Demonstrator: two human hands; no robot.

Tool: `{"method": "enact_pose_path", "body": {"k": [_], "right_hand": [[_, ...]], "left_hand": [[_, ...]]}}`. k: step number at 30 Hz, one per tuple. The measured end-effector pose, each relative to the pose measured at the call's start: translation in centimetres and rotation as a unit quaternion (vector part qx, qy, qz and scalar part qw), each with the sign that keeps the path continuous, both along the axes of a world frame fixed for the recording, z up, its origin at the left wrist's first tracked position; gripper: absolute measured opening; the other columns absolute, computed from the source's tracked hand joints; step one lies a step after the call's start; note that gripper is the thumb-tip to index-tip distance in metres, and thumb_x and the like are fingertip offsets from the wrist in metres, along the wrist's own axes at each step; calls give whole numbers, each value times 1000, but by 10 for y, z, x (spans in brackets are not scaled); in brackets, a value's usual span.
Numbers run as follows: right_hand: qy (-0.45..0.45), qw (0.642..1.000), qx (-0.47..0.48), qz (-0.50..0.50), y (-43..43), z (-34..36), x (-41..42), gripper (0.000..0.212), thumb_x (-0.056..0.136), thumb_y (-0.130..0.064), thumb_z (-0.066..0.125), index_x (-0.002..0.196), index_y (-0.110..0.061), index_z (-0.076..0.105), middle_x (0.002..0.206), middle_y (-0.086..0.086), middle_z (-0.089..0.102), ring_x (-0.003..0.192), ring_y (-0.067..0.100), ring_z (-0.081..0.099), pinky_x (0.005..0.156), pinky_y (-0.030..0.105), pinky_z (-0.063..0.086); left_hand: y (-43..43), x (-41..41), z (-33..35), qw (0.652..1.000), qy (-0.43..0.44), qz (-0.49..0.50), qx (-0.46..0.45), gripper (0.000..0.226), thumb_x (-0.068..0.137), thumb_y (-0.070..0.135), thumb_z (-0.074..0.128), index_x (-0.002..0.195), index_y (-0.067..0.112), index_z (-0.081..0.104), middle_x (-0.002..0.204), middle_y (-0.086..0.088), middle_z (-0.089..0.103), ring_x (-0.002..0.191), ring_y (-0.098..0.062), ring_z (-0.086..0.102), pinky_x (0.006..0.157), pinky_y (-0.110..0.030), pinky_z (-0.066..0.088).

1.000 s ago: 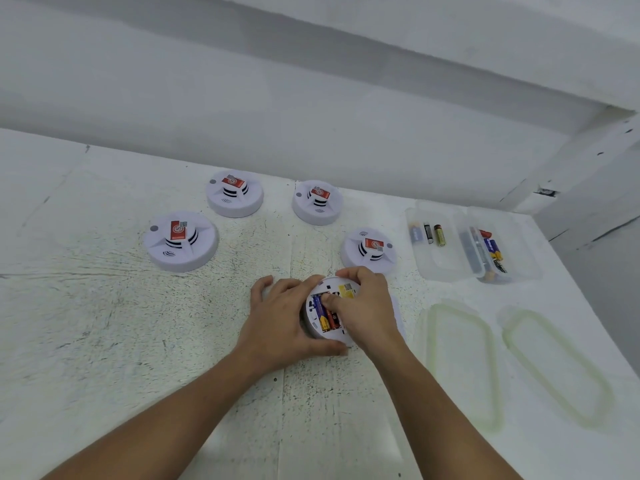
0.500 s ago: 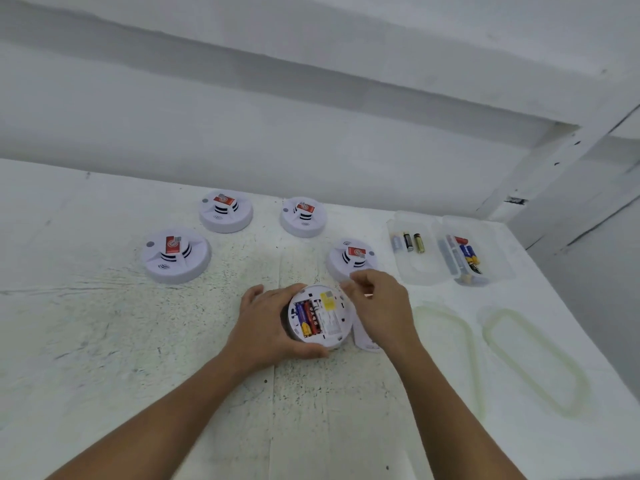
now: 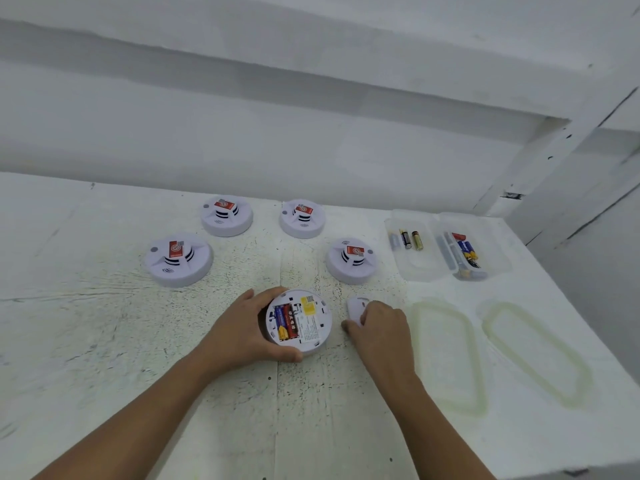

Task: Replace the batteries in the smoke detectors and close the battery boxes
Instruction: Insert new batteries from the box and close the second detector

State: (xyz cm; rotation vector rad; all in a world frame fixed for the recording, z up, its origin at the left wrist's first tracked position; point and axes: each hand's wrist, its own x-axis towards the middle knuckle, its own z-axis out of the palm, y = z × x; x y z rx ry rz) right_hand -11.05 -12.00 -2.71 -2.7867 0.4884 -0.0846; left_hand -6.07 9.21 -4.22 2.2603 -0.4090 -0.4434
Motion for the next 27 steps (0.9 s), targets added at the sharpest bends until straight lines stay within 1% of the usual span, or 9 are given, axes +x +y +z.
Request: {"method": "enact_pose_path", "body": {"k": [3, 5, 7, 10, 13, 15, 19, 22, 27], "right_hand": [[-12, 1000, 28, 5, 0, 2, -1, 28, 84, -28, 65, 68, -15, 45, 80, 2, 50, 80, 20, 51, 70, 24, 33], [-23, 994, 103, -14, -5, 4, 0, 25, 78, -23, 71, 70, -6, 55, 80, 4, 55, 78, 18, 52, 63, 24, 35], [-23, 974, 220, -43, -10, 10, 0, 25, 75, -22, 76, 73, -1, 62, 76, -6, 56, 74, 10, 54, 61, 20, 37], [-9, 913, 404, -49, -15, 20, 1, 23, 73, -19, 79, 75, 2, 68, 84, -16, 62, 96, 0, 60, 79, 25, 41], [2, 884, 467, -27, -15, 28, 7, 19, 73, -16, 79, 74, 1, 71, 94, -3, 71, 109, 0, 58, 93, 32, 39], [8, 891, 454, 21, -14, 35, 10, 13, 72, -14, 80, 69, -5, 71, 89, -2, 74, 108, -3, 59, 92, 30, 41], [56, 924, 348, 146, -2, 48, 21, 15, 68, -15, 82, 76, -13, 70, 121, -18, 61, 114, 2, 55, 91, 19, 43], [92, 931, 266, 233, 11, 53, 27, 16, 70, -14, 81, 81, -12, 69, 129, -18, 56, 114, -4, 49, 83, 5, 34], [127, 920, 164, 333, 23, 53, 35, 15, 72, -14, 78, 85, -11, 71, 133, -18, 55, 117, -2, 47, 91, 17, 41]], "left_hand": [[5, -2, -1, 1000, -4, -4, -13, 113, 37, 74, 78, 137, 42, 37, 110, 33, 45, 130, -19, 40, 109, -45, 34], [5, -4, -1, 1000, -6, -9, -12, 118, 35, 77, 74, 140, 42, 32, 120, 35, 40, 138, -17, 28, 115, -42, 25], [5, -6, -1, 1000, -7, -10, -4, 123, 31, 85, 66, 141, 45, 26, 127, 34, 33, 141, -14, 17, 114, -39, 18], [6, -6, -4, 1000, -14, -12, 1, 123, 30, 91, 60, 139, 50, 23, 129, 36, 29, 142, -15, 13, 114, -39, 18], [7, -5, -6, 1000, -11, -12, 2, 122, 28, 90, 62, 137, 53, 22, 129, 36, 29, 142, -16, 13, 113, -41, 19], [7, -5, -4, 1000, -6, -15, -3, 120, 26, 89, 62, 134, 57, 20, 127, 37, 29, 142, -16, 13, 113, -40, 19], [8, -5, -1, 1000, 3, -13, -11, 128, 24, 88, 64, 140, 50, 24, 130, 33, 34, 142, -17, 13, 113, -40, 19], [9, -6, -1, 1000, 10, -8, -10, 133, 23, 85, 65, 142, 46, 24, 129, 31, 35, 142, -16, 13, 112, -39, 20], [9, -6, -1, 999, 7, -9, -30, 124, 28, 73, 74, 140, 46, 28, 126, 34, 36, 138, -11, 16, 111, -30, 17]]}}
